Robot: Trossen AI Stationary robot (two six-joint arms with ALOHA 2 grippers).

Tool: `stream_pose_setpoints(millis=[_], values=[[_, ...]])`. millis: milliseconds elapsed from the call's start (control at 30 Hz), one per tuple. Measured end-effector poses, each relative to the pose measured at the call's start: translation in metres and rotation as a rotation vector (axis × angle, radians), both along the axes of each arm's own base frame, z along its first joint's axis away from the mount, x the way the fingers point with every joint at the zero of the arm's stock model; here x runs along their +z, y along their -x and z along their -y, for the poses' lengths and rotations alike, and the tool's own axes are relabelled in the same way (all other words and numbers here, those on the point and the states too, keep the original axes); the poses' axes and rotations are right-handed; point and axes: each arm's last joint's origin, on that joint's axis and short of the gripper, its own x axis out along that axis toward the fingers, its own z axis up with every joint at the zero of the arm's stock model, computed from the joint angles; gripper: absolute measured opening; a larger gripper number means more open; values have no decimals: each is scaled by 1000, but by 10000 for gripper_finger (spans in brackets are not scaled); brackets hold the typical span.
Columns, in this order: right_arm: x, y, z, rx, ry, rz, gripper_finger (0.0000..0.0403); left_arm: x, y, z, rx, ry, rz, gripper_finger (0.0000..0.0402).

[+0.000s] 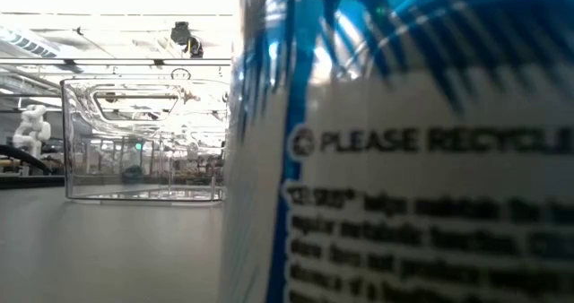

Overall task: Sort soda cans
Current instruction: Put the yellow white soda can into the middle transparent bin

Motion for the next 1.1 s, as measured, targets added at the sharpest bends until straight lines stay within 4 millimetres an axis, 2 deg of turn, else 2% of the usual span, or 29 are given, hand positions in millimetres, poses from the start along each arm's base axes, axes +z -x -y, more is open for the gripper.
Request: stream_pose_setpoints(millis=[267,400,567,733,900,1100], values=[[0,0,0,-35,-18,10,281,29,5,-42,-59,-62,39,313],[0,0,0,-59,-28,19,281,42,6,-61,-85,-62,160,313],[1,-1,1,-104,-17,60,281,52,2,-87,-95,-132,285,313],[1,-1,2,-133,-28,73,281,57,-3,-109,-138,-202,329,313],[1,-2,1,-133,-37,82,281,59,-17,-126,-198,-286,372,313],[2,-4,-1,-138,-56,102,281,65,-52,-148,-298,-354,516,313]])
